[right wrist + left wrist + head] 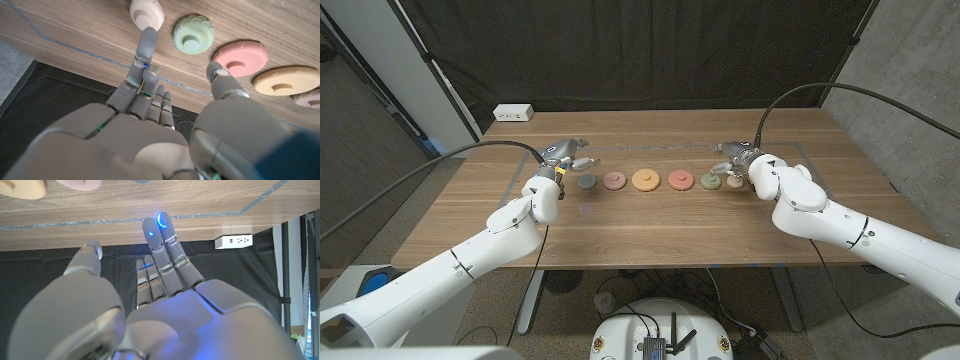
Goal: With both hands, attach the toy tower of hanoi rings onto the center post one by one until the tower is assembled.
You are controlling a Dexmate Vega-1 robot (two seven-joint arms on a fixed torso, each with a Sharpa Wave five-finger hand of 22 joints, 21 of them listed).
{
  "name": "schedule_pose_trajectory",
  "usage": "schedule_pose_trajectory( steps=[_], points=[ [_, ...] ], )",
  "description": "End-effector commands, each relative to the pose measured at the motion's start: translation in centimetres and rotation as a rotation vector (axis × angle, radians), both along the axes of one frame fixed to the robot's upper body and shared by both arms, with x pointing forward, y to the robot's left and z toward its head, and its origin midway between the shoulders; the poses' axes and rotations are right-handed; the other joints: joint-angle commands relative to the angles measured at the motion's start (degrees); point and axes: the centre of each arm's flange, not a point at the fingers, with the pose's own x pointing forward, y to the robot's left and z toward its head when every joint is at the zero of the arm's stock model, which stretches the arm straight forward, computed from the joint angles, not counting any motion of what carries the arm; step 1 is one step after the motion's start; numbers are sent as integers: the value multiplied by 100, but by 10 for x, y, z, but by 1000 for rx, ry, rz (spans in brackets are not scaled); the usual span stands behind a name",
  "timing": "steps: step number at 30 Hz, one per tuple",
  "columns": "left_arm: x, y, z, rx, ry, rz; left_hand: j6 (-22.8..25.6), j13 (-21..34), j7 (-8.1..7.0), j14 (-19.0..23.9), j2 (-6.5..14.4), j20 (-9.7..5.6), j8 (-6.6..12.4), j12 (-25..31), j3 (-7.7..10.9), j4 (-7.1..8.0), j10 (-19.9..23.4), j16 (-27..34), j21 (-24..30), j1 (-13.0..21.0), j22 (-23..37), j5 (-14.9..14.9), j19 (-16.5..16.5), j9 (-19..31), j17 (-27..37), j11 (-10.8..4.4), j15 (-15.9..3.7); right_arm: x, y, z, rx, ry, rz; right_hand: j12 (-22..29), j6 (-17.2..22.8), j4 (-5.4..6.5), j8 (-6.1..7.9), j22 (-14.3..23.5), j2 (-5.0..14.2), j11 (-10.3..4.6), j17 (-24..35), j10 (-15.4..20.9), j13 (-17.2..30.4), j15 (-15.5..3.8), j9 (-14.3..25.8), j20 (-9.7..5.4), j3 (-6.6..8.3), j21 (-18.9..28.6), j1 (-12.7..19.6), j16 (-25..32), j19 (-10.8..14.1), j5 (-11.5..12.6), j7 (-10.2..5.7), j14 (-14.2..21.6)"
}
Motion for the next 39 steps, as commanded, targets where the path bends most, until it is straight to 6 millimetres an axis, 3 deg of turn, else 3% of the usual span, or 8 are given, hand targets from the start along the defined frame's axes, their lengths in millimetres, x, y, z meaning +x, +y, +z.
schedule_pose_trajectory(
  steps=[1,15,39],
  points=[
    [2,0,-1,-3,9,-5,28,15,-12,9,-22,-415,6,1,-27,3,18,33,31,74,12,32,-2,24,-3,59,-561,3,10,-1,-14,9,10,32,28,-5,51,-15,36,0,16,38,-5,-765,15,-484,-27,27,94,2,1,-24,-3,-10],
    [4,-1,-2,-7,1,-4,48,22,-9,-14,19,-425,7,10,-35,11,65,58,69,99,-15,37,-7,22,-37,34,-562,5,25,-1,-23,12,33,45,40,5,71,-50,81,-61,29,73,-25,-765,11,-482,-52,74,133,20,-13,-54,-31,1],
    [0,3,0,-9,-14,-1,54,36,-40,-41,31,-445,-3,-5,-62,0,75,133,129,147,-67,46,-39,21,-56,-7,-568,13,46,0,-53,40,32,29,-61,9,59,-148,107,0,-44,4,-64,-766,1,-479,-111,127,175,-77,-97,-100,16,-110]
  ],
)
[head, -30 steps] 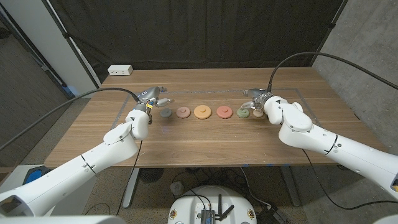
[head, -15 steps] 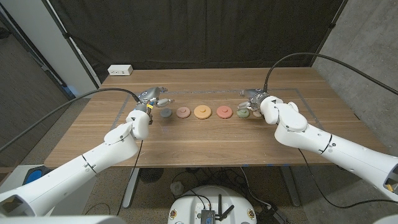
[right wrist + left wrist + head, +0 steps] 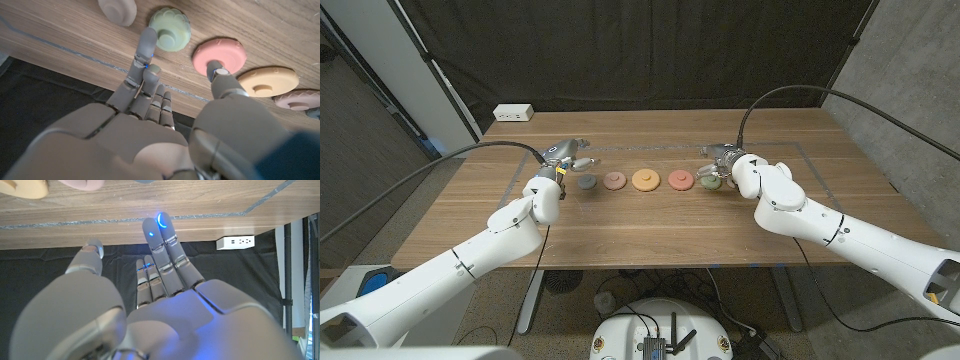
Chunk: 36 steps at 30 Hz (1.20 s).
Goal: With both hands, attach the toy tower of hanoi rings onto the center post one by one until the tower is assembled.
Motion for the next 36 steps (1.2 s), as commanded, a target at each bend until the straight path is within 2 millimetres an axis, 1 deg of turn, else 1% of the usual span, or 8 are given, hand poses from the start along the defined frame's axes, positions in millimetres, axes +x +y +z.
schedule_pose_trajectory(
  steps=[1,10,19,23,25,28,34,36],
  points=[
    [-3,4,-1,-7,-5,7,30,10,-9,-30,8,-423,-2,-6,-15,1,45,46,45,65,10,46,-19,21,-4,-38,-556,2,12,3,-19,10,0,7,-43,-6,9,-22,-11,6,-24,-7,0,-776,0,-478,-33,43,56,-38,-55,-7,-5,-60],
    [-2,5,-4,-11,0,6,27,13,-17,-37,22,-423,-7,-12,-21,6,43,65,66,76,-7,50,-29,20,-14,-19,-557,3,23,4,-31,20,11,8,-29,0,21,-27,3,12,-11,-14,-8,-776,-2,-479,-50,78,62,-28,-56,-17,-9,-46],
    [-1,4,-4,-12,3,1,29,17,-17,-47,28,-426,-9,-16,-26,6,45,81,83,87,-23,53,-40,20,-21,-41,-559,6,33,5,-37,45,18,12,-49,6,17,-50,15,38,4,-11,-15,-775,-4,-478,-63,86,60,-19,-72,-21,-9,-31],
    [-1,3,-4,-10,2,-2,31,18,-17,-48,31,-430,-10,-15,-30,7,53,91,93,91,-31,55,-44,20,-25,-35,-559,7,36,4,-36,68,22,10,-82,11,9,-59,24,55,1,-24,-22,-775,-6,-478,-75,106,56,-30,-84,-25,-3,-39],
    [-1,3,-4,-9,1,-4,30,20,-18,-53,32,-431,-11,-15,-31,6,56,95,99,96,-36,56,-45,20,-27,-33,-561,8,38,3,-36,79,-2,6,-85,13,9,-59,27,63,2,-34,-23,-774,-6,-478,-77,112,54,-31,-80,-25,-2,-40],
    [-1,3,-4,-6,2,-4,24,21,-18,-56,35,-427,-15,-16,-33,7,58,102,105,98,-43,57,-53,19,-30,-27,-560,8,39,3,-35,78,-3,3,-96,16,8,-72,32,90,-16,-49,-27,-774,-6,-477,-85,116,48,-55,-94,-27,0,-61],
    [-2,3,-3,-7,-4,-7,30,23,-17,-63,42,-428,-14,-18,-36,9,58,110,119,102,-52,58,-52,19,-36,-40,-560,8,43,3,-39,74,-6,3,-120,21,2,-97,38,97,-4,-56,-31,-773,-7,-475,-94,113,39,-50,-109,-29,4,-53],
    [-2,4,-3,-7,-5,-7,26,24,-13,-66,51,-423,-16,-19,-34,11,57,112,123,105,-57,60,-56,19,-37,-23,-562,8,45,4,-44,76,-8,3,-130,23,-1,-100,39,99,-13,-60,-32,-773,-8,-475,-97,117,36,-62,-110,-29,6,-65]
  ],
)
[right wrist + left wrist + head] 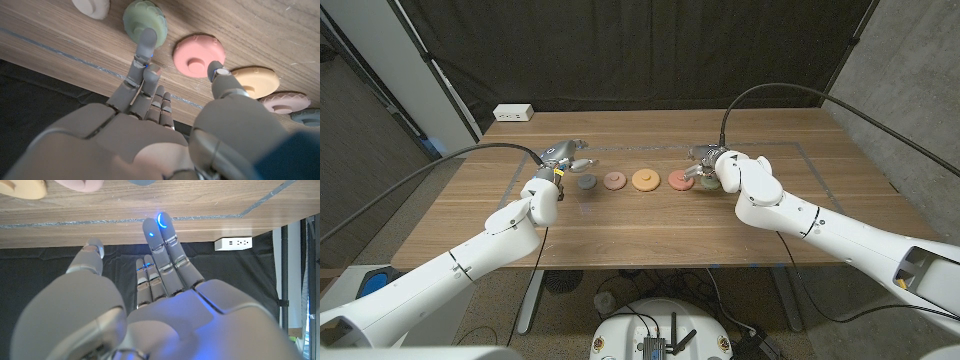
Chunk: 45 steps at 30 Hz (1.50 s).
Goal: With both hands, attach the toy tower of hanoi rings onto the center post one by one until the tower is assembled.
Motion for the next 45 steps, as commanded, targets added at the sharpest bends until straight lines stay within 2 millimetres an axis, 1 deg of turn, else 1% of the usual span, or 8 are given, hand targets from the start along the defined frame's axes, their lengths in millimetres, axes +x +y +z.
schedule_pose_trajectory(
  steps=[1,10,23,34,35,38,39,45],
  points=[
    [-1,1,1,0,-5,-7,28,26,-15,-38,17,-415,-16,-20,-12,-16,27,38,43,77,-5,60,-42,19,17,4,-572,2,10,1,-11,9,-12,5,-18,-2,-1,3,39,39,8,5,8,-782,21,-492,-28,31,35,-19,-25,-30,-1,-20],
    [-2,3,-1,8,0,-9,38,30,-23,-51,31,-417,-15,-23,-21,-5,31,48,63,70,-24,61,-56,19,5,2,-570,5,18,0,-19,15,-18,12,-12,-3,14,-36,51,-29,-23,1,-7,-785,17,-492,-60,70,26,-67,-37,-34,4,-59],
    [-2,7,-2,4,6,-14,54,37,-20,-59,35,-424,-13,-21,-32,-7,55,78,103,76,-57,65,-61,19,-3,-17,-572,13,28,-1,-44,55,-26,20,-56,-8,8,-83,67,-4,1,4,-28,-785,11,-492,-98,122,29,-59,-55,-38,6,-38],
    [-1,9,-4,-5,3,-17,70,42,-27,-71,40,-429,-10,-25,-46,0,64,86,138,67,-87,67,-67,20,-29,-21,-570,15,31,-2,-57,75,-35,16,-80,-5,4,-95,73,26,17,-14,-37,-784,8,-492,-113,149,19,-58,-73,-38,14,-34],
    [-1,9,-4,-6,3,-17,70,43,-26,-61,35,-429,-10,-25,-48,-3,67,101,141,68,-89,66,-66,20,-16,-23,-570,15,31,-2,-58,75,-36,15,-81,-4,5,-112,76,19,-20,-20,-39,-785,6,-492,-117,136,19,-98,-109,-39,12,-72],
    [0,9,-5,-7,5,-18,75,43,-21,-70,35,-431,-10,-30,-48,-5,60,101,149,71,-98,68,-74,19,-21,-21,-573,16,31,-2,-61,80,-37,18,-89,-3,6,-120,81,36,-47,-18,-46,-786,4,-491,-129,164,15,-133,-99,-38,41,-104],
    [0,9,-5,-7,6,-19,76,43,-20,-67,36,-432,-10,-28,-47,-5,65,105,150,72,-99,68,-77,19,-16,-16,-574,17,31,-2,-62,82,-39,17,-87,-3,9,-142,86,34,-51,-22,-49,-787,3,-491,-136,164,15,-137,-102,-38,21,-105],
    [0,10,-6,-10,9,-18,83,45,-26,-73,43,-429,-9,-31,-50,0,68,104,168,67,-113,70,-74,20,-31,-31,-572,19,32,-4,-65,95,-43,15,-104,-7,7,-151,91,48,-25,-35,-55,-786,1,-491,-148,194,19,-122,-102,-36,32,-89]
  ],
)
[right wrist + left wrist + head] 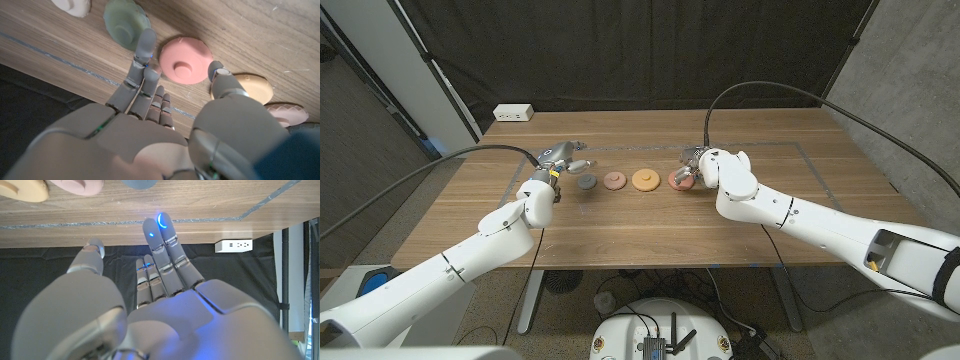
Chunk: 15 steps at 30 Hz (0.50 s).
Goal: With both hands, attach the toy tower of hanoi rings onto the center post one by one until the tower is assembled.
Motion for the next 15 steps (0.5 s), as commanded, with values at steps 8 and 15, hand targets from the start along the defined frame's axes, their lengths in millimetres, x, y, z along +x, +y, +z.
schedule_pose_trajectory(
  steps=[8,15],
  points=[
    [1,3,-3,-8,6,1,56,25,7,-42,24,-447,-11,3,-18,2,66,50,89,35,-35,36,-40,20,-9,-23,-593,7,3,-6,-16,40,-17,14,-47,-16,9,-41,62,41,9,-35,-14,-819,-5,-517,-52,60,-15,-13,-49,5,31,-27],
    [2,2,-4,-4,7,-3,63,27,4,-27,19,-446,-9,7,-25,1,83,72,105,32,-49,36,-44,20,-3,-22,-591,9,4,-10,-26,55,-25,22,-55,-11,12,-59,77,43,-13,-30,-19,-820,-7,-516,-71,94,-17,-40,-48,7,31,-41]
  ],
)
